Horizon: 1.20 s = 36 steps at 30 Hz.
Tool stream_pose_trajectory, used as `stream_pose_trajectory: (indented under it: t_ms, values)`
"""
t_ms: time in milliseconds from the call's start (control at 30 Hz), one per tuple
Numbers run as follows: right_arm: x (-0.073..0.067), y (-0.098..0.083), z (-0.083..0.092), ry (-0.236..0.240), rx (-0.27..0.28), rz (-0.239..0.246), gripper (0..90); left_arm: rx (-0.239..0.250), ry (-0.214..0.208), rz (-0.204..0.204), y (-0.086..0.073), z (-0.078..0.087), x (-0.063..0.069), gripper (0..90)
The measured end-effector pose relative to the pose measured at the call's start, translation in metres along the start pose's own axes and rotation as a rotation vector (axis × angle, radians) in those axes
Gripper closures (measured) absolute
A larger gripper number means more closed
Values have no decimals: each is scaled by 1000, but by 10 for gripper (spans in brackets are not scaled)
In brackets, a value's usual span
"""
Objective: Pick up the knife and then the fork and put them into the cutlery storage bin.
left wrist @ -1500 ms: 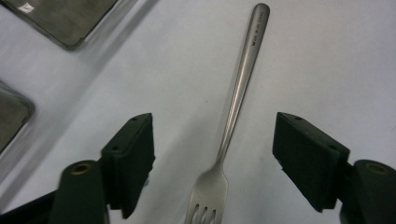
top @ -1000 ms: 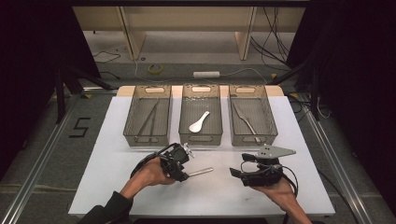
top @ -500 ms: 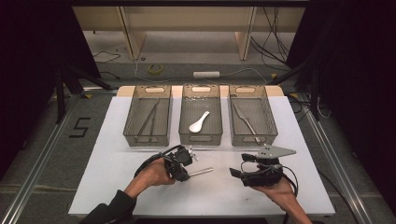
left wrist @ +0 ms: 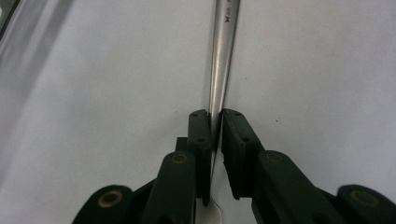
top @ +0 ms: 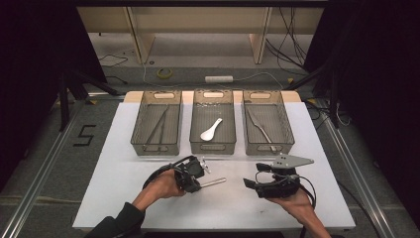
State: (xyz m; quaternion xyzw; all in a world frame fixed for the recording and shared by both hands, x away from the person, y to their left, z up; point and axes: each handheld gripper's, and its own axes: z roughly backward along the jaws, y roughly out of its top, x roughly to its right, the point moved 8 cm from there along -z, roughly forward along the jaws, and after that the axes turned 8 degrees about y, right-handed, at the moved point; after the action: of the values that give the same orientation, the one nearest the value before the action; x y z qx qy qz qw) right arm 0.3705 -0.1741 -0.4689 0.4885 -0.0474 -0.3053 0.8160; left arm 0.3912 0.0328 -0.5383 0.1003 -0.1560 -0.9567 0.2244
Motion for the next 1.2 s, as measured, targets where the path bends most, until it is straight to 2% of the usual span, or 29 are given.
stream_pose_trajectory:
  t_ms: [33, 167, 500, 800, 867, 1000, 1100, 1200]
  values:
    - [0, 0, 0, 1, 0, -1, 269, 3, -3, -16, -1, 0, 0, 823]
    - [0, 0, 0, 1, 1, -1, 271, 15, 0, -24, -1, 0, 1, 832]
    - [0, 1, 1, 1, 5, -1, 274, 43, -8, 4, 1, 3, -2, 836]
    - [0, 1, 0, 0, 3, 0, 275, 77, 6, 28, 3, 13, -6, 837]
    - [0, 1, 0, 1, 3, -1, 275, 75, 7, 22, 3, 14, -6, 837]
    - [-1, 2, 0, 1, 6, 4, 274, 103, 8, 34, 5, 21, -6, 837]
    - [-2, 3, -1, 4, 9, 16, 274, 116, 5, 24, 7, 29, -5, 837]
    - [-11, 7, -5, 11, 8, 69, 274, 131, -12, 17, 11, 38, 0, 837]
